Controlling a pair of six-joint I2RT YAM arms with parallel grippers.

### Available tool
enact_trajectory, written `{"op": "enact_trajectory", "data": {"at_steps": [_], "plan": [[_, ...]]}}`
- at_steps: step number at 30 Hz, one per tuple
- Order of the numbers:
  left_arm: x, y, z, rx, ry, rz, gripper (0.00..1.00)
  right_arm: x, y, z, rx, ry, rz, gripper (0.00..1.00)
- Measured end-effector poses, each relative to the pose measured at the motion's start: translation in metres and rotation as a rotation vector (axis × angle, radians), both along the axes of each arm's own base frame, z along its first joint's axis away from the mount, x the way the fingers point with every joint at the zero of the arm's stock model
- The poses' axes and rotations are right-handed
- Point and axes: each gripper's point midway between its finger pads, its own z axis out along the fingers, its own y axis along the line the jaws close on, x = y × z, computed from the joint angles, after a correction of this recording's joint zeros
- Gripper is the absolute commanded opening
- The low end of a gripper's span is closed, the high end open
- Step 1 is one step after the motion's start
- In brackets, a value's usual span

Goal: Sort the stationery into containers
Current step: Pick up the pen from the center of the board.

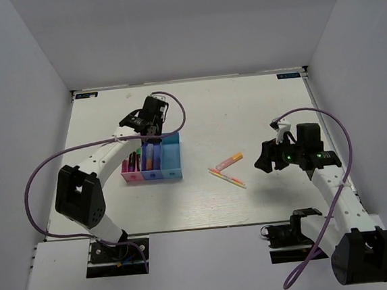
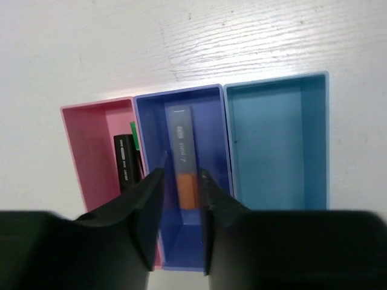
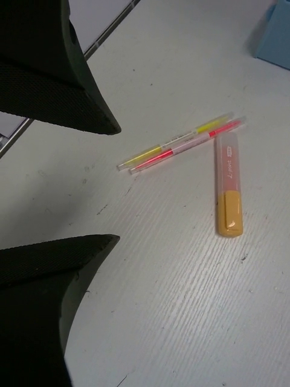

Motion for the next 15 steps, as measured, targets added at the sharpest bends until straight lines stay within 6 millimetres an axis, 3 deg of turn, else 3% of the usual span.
{"op": "enact_trajectory", "data": {"at_steps": [2,5,6,8,11,15], "plan": [[-0.003,-0.003,0.006,-0.031,-0.006,-0.01,0.01,0.001,0.002,-0.003,-0.01,-0.009,0.052,0.64],[-0.02,-0.009,0.021,-0.104,-0.029,-0.031,0.03,0.004,0.011,-0.001,-0.029,-0.091,0.244,0.62],[-0.03,-0.012,0.027,-0.136,-0.041,-0.049,0.14,0.005,0.015,0.001,-0.032,-0.125,0.311,0.62],[-0.057,-0.014,0.036,-0.191,-0.058,-0.095,0.55,0.013,0.024,0.006,-0.059,-0.245,0.524,0.64],[-0.103,-0.011,0.038,-0.28,-0.067,-0.147,0.66,0.03,0.031,0.011,-0.091,-0.339,0.761,0.62],[-0.153,0.01,0.012,-0.327,-0.046,-0.169,0.75,0.075,0.043,0.01,-0.11,-0.454,1.067,0.6]]}}
